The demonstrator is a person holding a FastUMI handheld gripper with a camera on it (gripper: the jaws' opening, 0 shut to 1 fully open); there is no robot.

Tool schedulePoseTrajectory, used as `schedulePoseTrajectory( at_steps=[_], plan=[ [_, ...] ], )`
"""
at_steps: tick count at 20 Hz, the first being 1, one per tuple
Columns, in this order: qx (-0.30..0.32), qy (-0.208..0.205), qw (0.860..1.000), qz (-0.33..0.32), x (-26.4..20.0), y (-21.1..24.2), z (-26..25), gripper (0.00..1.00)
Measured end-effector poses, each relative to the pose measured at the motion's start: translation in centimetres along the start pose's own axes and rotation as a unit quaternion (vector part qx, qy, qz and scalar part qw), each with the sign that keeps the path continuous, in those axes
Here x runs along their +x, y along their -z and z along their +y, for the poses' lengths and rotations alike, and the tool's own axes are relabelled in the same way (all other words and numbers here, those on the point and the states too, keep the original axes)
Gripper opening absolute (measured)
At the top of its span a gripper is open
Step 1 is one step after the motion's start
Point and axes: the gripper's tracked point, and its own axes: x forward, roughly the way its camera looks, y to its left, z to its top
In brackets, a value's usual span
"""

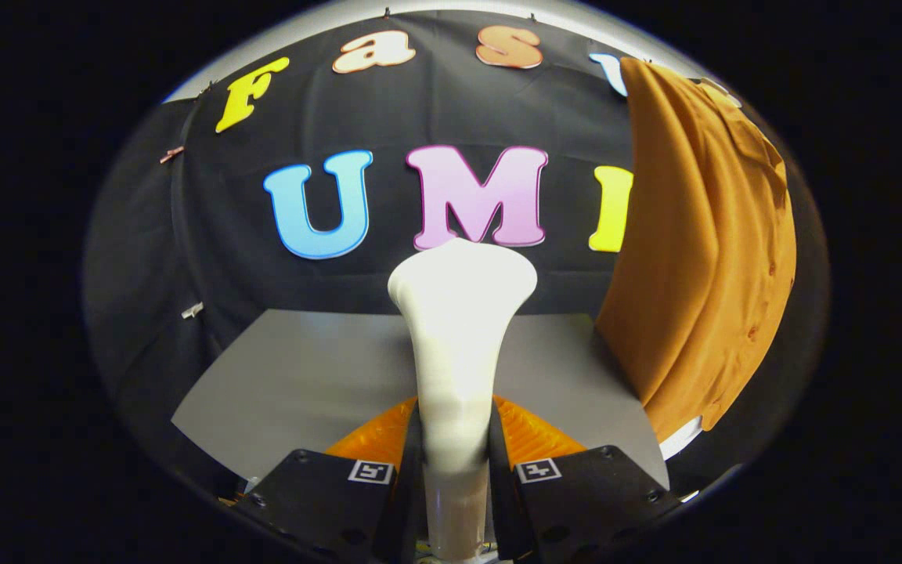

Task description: Iron the clothes twice with a garment steamer, once on the left side and once on the right side.

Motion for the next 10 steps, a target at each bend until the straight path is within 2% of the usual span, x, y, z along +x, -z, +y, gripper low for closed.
schedulePoseTrajectory(
  at_steps=[5, 10],
  plan=[
    [0.016, 0.022, 0.998, -0.064, -6.4, -1.2, -0.6, 0.42],
    [0.038, 0.052, 0.994, -0.090, -12.7, 0.2, -1.9, 0.42]
  ],
)
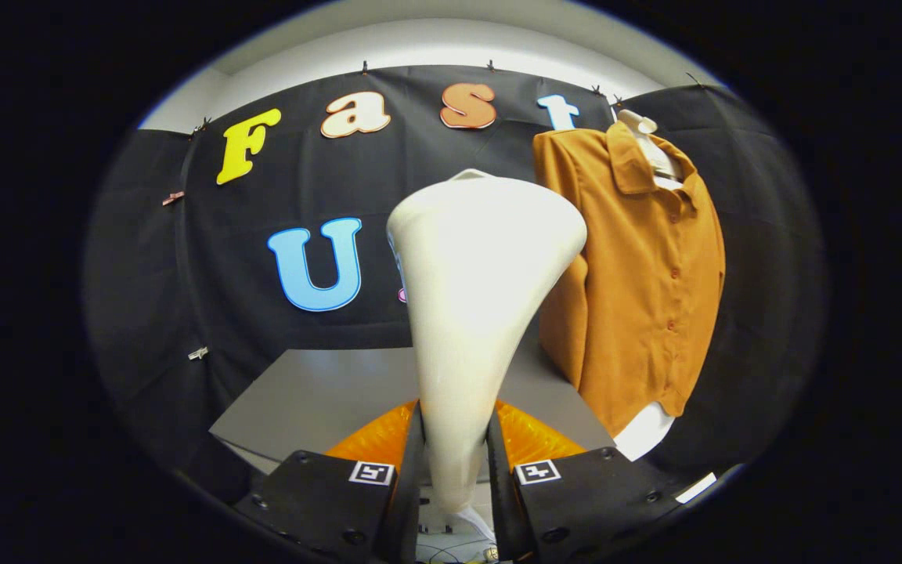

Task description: Iron the clothes twice with a garment steamer, once on the left side and once on the right side.

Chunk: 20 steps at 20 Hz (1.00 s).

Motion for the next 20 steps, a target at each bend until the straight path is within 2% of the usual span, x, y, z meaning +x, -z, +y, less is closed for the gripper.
schedulePoseTrajectory(
  at_steps=[5, 10, 15, 20],
  plan=[
    [0.001, 0.034, 0.999, -0.005, -4.3, 1.1, -2.5, 0.42],
    [-0.002, 0.074, 0.997, -0.037, -5.8, -1.2, -7.8, 0.42],
    [0.000, 0.096, 0.994, -0.058, -4.0, -3.5, -14.5, 0.41],
    [-0.004, 0.065, 0.995, -0.071, 1.1, -6.4, -19.1, 0.41]
  ],
)
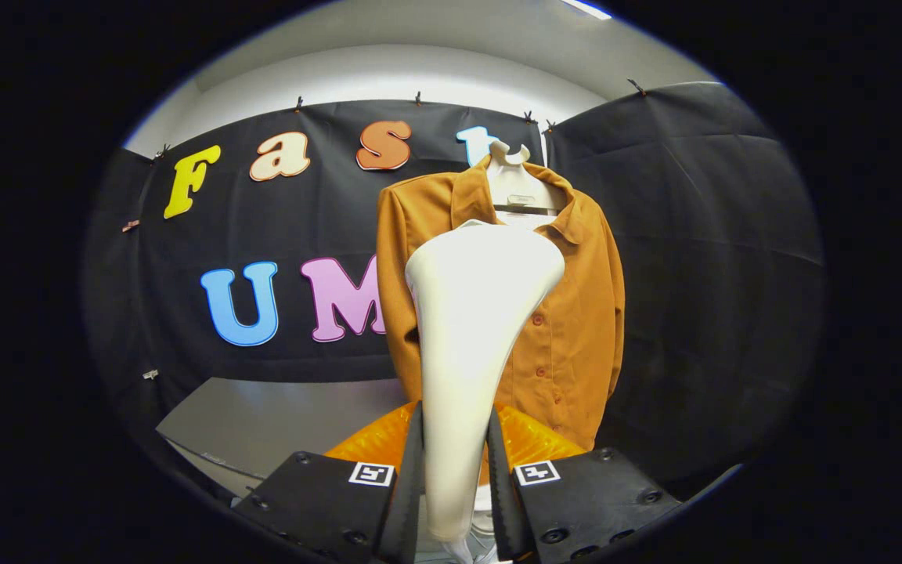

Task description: Iron the clothes twice with a garment steamer, once on the left side and once on the right side.

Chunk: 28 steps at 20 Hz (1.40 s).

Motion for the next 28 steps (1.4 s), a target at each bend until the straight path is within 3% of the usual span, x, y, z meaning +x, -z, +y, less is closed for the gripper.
schedulePoseTrajectory(
  at_steps=[7, 15, 28],
  plan=[
    [-0.009, -0.069, 0.997, 0.023, 8.0, 0.4, -1.9, 0.41],
    [0.015, -0.145, 0.987, 0.069, 12.5, 3.3, -2.2, 0.42],
    [0.062, -0.180, 0.961, 0.200, 14.2, 13.9, -3.6, 0.42]
  ],
)
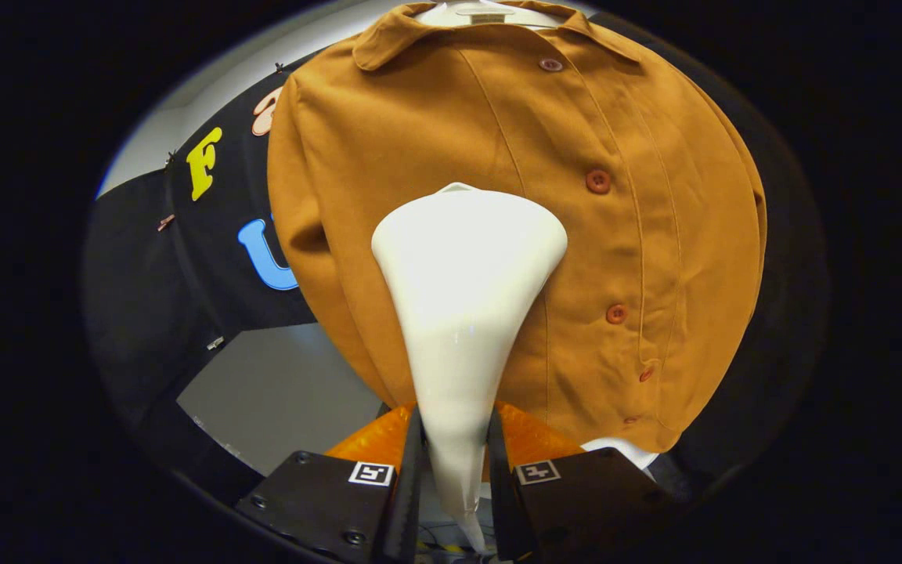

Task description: Iron the clothes twice with a garment steamer, once on the left side and once on the right side.

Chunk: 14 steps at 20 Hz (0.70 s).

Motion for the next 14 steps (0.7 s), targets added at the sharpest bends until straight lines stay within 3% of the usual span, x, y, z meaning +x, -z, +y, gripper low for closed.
schedulePoseTrajectory(
  at_steps=[9, 14],
  plan=[
    [0.038, -0.002, 0.997, 0.071, 0.7, 7.1, -1.8, 0.42],
    [0.032, -0.007, 0.999, 0.034, -3.1, 5.4, -1.5, 0.42]
  ],
)
